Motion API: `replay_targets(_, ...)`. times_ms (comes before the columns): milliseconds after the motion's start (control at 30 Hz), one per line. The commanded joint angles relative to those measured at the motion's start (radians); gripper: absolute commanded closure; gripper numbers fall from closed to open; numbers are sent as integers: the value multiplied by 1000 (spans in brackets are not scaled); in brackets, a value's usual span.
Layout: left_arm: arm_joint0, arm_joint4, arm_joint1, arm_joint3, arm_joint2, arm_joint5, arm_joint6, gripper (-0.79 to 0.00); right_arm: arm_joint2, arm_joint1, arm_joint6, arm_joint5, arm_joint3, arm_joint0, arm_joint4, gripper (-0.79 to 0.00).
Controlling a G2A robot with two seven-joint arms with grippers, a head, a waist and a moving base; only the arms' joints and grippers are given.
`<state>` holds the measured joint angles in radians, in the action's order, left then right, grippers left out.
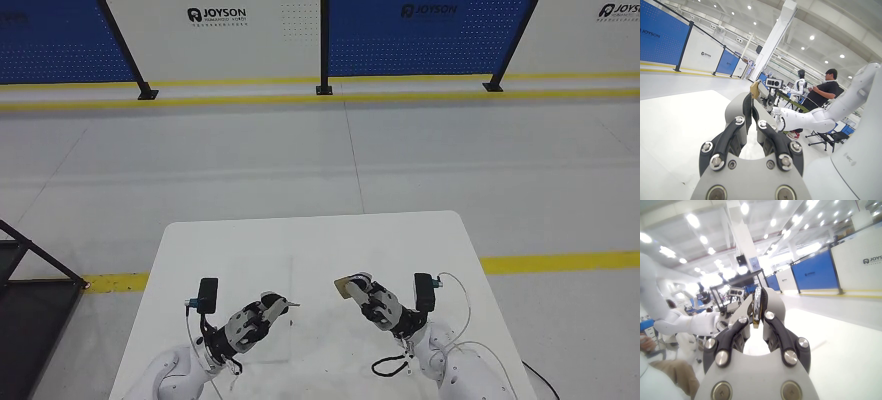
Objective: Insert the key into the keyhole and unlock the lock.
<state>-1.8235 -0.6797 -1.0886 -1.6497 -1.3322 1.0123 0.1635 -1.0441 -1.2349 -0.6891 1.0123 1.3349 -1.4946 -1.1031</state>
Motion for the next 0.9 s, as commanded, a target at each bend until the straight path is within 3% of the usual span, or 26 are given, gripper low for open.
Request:
replay_targets(0,0,0,0,0,0,0,0,0,0,0,0,0,0,0,0,0)
replay_targets(167,18,39,-10,-8,38,-36,27,0,35,-11,-1,0,23,2,102,0)
replay_targets(467,106,201,-37,52,218,0,161,0,173,-42,-119,0,-5,46,304,0)
replay_targets(633,167,179,-54,103,303,0,301,0,226,-50,-119,0,-16,67,414,0)
replay_targets(867,232,120,-68,174,391,0,446,0,225,-54,-119,0,-26,69,422,0)
